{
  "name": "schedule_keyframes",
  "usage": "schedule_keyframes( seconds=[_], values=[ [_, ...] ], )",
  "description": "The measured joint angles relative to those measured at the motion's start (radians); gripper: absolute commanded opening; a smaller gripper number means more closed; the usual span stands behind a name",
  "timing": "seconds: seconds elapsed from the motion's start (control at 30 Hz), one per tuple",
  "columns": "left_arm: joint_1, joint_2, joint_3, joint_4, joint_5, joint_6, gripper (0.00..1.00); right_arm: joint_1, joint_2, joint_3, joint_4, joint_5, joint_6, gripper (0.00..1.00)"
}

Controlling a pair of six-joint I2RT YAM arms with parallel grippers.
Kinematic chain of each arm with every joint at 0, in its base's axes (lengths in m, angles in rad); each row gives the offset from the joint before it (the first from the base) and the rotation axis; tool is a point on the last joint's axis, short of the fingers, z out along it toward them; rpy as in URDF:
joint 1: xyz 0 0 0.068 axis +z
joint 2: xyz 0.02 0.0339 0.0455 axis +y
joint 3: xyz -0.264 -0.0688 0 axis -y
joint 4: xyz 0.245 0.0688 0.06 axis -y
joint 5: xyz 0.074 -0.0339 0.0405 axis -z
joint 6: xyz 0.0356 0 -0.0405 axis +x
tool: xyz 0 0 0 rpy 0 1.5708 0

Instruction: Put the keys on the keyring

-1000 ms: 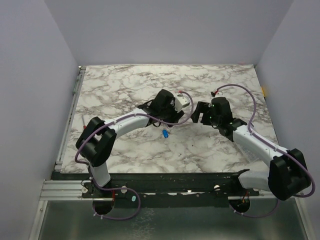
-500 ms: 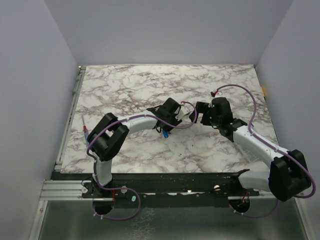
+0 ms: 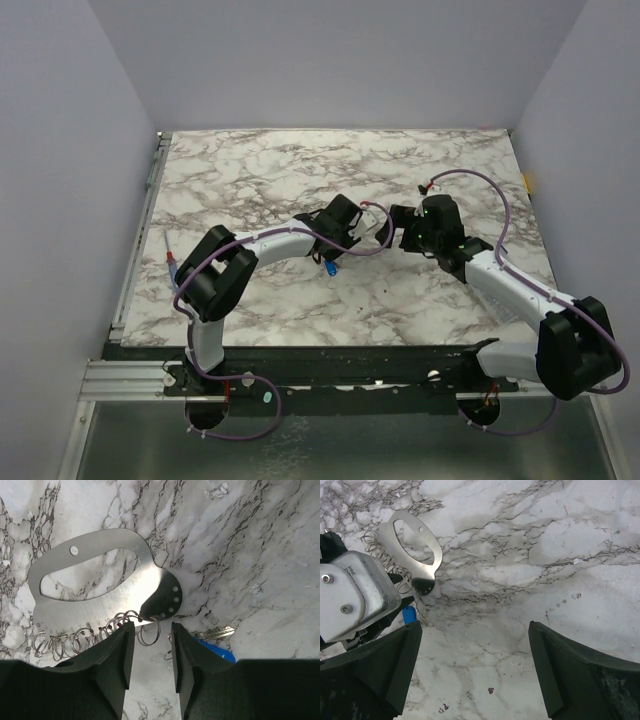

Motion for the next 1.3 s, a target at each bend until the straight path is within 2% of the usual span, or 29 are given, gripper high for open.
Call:
schedule_keyframes(
  seconds=[0.3, 0.5, 0.53, 0.6, 0.8, 0.97, 1.13, 1.3],
  values=[
    [0.000, 0.009, 0.016, -0.038, -0.014, 0.029, 0.21, 0.000, 0.008, 0.000, 0.000, -0.013, 0.000, 0.99],
    [0.000, 0.034, 0.029, -0.041, -0.016, 0.036, 0.19, -0.002, 0.009, 0.000, 0.000, -0.013, 0.000, 0.99],
    [0.000, 0.037, 0.029, -0.041, -0.016, 0.038, 0.14, -0.002, 0.009, 0.000, 0.000, -0.013, 0.000, 0.99],
    [0.000, 0.040, 0.030, -0.041, -0.016, 0.039, 0.00, -0.002, 0.009, -0.001, 0.000, -0.013, 0.000, 0.99],
    [0.002, 0.043, 0.058, -0.043, -0.023, 0.042, 0.00, -0.005, 0.009, -0.005, 0.001, -0.013, 0.000, 0.98],
    [0.010, 0.042, 0.079, -0.070, -0.003, -0.016, 0.00, -0.005, 0.009, -0.005, 0.001, -0.014, -0.005, 0.98],
    [0.044, -0.002, 0.091, -0.079, 0.074, -0.117, 0.00, -0.005, -0.015, -0.005, 0.005, -0.039, -0.021, 0.97],
    [0.095, -0.089, 0.092, -0.072, 0.127, -0.280, 0.00, -0.005, -0.114, -0.030, 0.084, -0.100, -0.037, 0.95]
  ],
)
